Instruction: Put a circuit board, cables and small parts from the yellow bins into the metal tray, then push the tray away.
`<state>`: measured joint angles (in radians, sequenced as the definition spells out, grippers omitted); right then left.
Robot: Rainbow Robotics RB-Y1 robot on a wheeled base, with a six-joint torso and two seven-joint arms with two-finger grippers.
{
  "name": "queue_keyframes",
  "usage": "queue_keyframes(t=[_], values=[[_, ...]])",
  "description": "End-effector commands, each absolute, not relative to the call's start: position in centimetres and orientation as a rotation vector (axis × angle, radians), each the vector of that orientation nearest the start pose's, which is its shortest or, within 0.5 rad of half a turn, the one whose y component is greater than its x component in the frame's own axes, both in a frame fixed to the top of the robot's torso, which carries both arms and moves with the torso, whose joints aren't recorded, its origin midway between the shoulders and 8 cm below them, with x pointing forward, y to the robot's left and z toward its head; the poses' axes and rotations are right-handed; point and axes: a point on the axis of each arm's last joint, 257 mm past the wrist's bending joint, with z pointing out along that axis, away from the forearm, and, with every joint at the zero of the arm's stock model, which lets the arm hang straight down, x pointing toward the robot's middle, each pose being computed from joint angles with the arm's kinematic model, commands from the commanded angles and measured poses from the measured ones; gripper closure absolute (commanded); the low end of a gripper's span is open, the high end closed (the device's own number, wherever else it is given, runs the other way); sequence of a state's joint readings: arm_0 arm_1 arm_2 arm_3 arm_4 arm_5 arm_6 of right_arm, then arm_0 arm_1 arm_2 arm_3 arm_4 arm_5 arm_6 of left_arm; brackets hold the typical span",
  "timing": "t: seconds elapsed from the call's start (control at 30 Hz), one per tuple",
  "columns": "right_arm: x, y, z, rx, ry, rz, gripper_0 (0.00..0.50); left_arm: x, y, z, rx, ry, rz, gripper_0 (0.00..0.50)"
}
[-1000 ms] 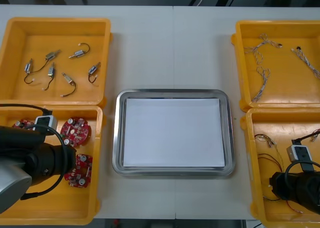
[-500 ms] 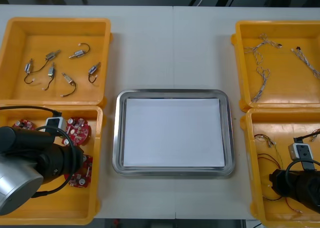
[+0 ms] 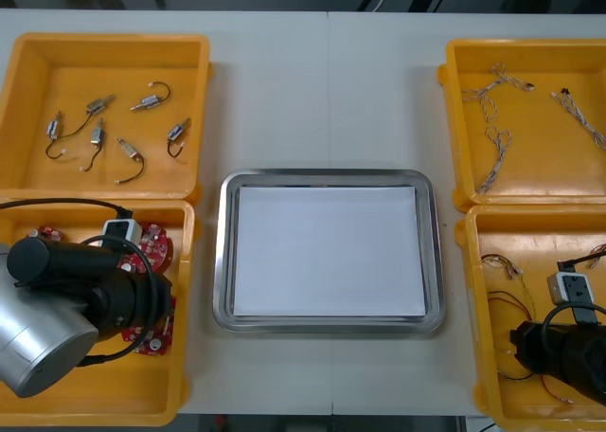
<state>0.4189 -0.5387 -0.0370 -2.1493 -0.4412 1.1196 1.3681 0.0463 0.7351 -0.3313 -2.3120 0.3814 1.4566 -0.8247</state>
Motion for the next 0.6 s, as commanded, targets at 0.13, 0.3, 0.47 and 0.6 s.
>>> queue_keyframes(t=[0.13,0.3,0.47,0.6], values=[[28.1,-36.0,-38.8,0.141,2.656,-0.011,0.500,36.6,24.8,-29.6,-0.106,2.572,-0.048,0.000],[28.1,-35.9,-38.8,0.140,2.656,-0.004,0.500,36.4,24.8,-29.8,-0.098,2.577,-0.041,0.000],[28.7,-36.6,-38.0,0.137,2.638,-0.020,0.500,36.2,24.8,-30.1,-0.092,2.582,-0.033,0.000],[29.7,-38.4,-36.0,0.135,2.617,-0.069,0.500,36.1,24.9,-30.3,-0.089,2.584,-0.022,0.000]])
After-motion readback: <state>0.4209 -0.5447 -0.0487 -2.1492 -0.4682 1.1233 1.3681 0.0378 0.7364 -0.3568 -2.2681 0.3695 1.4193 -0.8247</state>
